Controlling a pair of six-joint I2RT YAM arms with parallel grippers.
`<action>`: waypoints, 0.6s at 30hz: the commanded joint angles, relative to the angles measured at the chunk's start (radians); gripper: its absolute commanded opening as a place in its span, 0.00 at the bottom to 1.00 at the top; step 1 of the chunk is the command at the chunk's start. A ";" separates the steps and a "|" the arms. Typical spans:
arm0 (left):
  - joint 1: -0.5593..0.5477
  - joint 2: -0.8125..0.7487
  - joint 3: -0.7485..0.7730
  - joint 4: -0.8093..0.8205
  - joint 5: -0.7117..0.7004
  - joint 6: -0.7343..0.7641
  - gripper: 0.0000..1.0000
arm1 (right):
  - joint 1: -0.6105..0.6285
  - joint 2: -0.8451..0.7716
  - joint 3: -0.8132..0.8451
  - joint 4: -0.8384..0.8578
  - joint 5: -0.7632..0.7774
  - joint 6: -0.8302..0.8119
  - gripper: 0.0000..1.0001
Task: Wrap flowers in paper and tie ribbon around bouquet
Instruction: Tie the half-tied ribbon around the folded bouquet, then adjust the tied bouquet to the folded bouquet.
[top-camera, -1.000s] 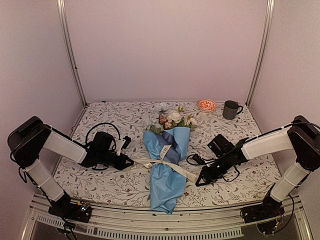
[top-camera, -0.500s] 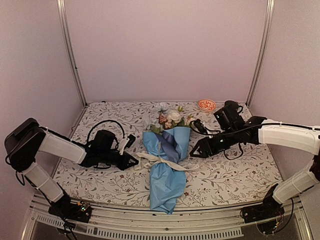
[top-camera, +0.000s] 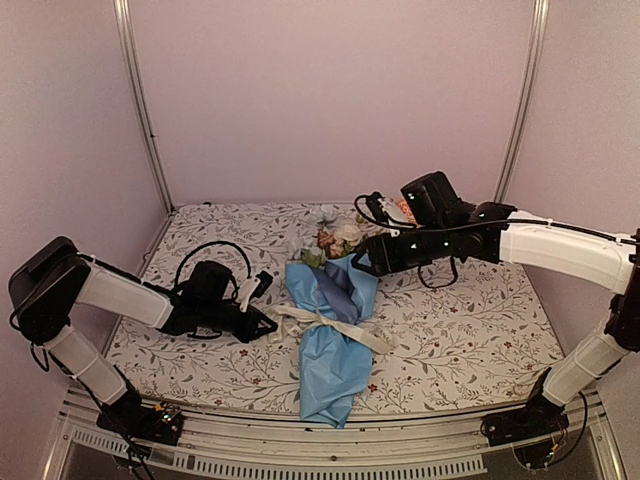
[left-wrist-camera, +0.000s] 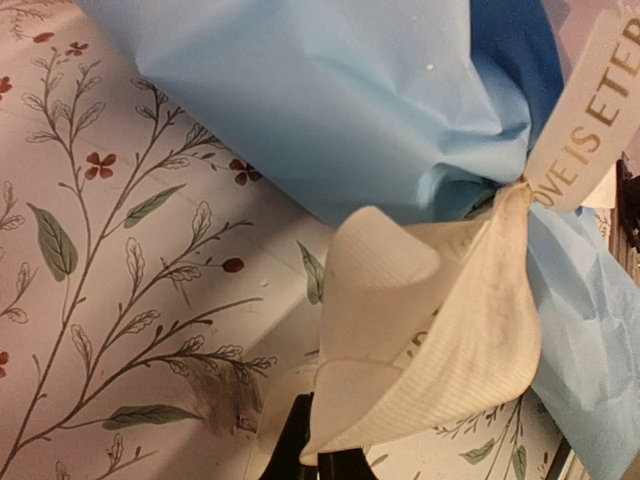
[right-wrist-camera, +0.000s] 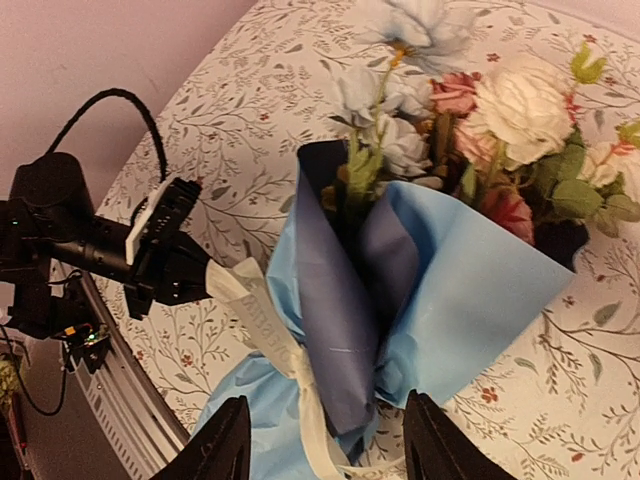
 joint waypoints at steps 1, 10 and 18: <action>-0.012 -0.004 0.020 -0.007 0.000 0.022 0.00 | 0.069 0.129 0.048 0.136 -0.124 0.035 0.51; -0.013 -0.001 0.025 -0.013 0.007 0.030 0.00 | 0.124 0.311 0.138 0.173 -0.106 0.051 0.69; -0.013 0.001 0.030 -0.014 0.018 0.030 0.00 | 0.122 0.421 0.201 0.166 -0.070 0.042 0.42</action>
